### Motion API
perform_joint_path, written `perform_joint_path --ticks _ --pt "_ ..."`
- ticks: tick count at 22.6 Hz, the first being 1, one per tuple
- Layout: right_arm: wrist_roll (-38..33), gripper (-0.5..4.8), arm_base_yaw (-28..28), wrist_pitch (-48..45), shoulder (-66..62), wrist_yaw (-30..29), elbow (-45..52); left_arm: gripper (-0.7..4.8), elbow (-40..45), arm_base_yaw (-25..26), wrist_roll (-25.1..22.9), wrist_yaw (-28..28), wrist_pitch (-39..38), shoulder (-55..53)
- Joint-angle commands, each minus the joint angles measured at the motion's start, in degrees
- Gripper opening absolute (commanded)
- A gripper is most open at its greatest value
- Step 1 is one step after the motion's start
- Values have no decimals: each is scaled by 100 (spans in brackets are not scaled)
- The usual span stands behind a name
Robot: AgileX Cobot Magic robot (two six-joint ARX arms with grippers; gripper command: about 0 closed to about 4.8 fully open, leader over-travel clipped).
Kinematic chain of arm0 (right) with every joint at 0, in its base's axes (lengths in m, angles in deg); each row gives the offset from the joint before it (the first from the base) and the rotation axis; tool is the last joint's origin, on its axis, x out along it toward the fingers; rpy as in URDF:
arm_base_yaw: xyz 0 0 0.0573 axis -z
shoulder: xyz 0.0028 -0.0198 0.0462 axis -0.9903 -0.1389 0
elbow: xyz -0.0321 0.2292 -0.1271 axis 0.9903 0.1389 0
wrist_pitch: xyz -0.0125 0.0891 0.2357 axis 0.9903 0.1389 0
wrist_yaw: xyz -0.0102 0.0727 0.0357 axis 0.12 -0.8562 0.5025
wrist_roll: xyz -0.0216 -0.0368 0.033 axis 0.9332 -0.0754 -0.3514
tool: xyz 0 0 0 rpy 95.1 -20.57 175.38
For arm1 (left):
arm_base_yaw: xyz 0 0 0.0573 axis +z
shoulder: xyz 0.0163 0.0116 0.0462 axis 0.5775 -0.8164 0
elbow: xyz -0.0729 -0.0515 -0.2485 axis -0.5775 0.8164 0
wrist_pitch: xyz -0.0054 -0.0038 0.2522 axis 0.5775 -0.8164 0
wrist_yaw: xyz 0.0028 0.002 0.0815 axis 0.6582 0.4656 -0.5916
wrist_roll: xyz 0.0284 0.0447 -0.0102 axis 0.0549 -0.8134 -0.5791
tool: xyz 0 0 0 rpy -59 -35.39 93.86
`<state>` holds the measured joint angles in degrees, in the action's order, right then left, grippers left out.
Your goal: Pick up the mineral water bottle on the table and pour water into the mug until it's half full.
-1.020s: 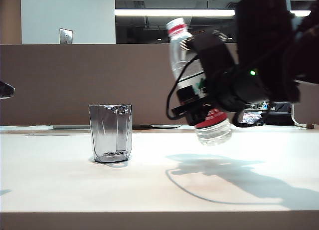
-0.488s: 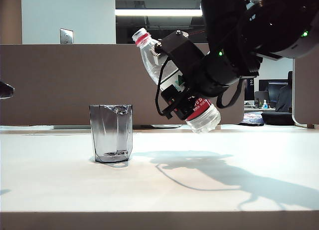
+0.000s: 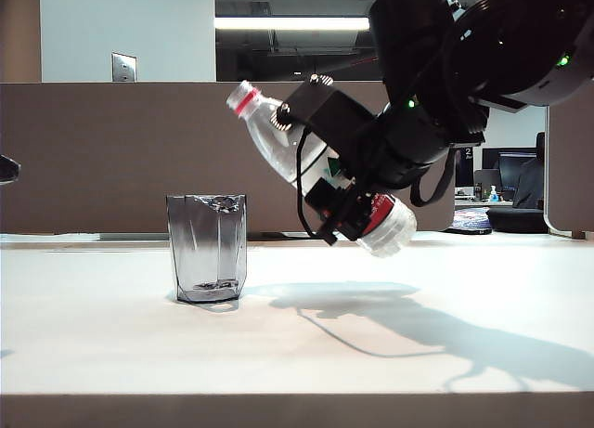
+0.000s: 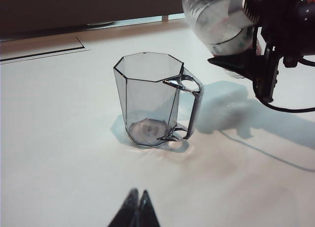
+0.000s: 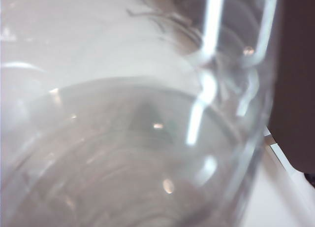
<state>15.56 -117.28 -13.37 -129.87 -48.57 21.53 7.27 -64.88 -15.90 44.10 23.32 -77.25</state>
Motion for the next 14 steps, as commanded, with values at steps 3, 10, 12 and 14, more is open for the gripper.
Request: perform_joint_path --ticks 3,10,12,14 --pt "533 314 -15 -179 52 -4 -57 -5 -20 9 -2 20 70 -7" --pt "1003 313 -15 48 52 61 -57 -5 -20 9 -2 20 70 -7" --pt "1182 313 -15 59 55 105 -57 -5 -20 9 -2 20 70 -7" --pt "1314 313 -15 57 55 105 -57 -5 -20 9 -2 20 70 -7"
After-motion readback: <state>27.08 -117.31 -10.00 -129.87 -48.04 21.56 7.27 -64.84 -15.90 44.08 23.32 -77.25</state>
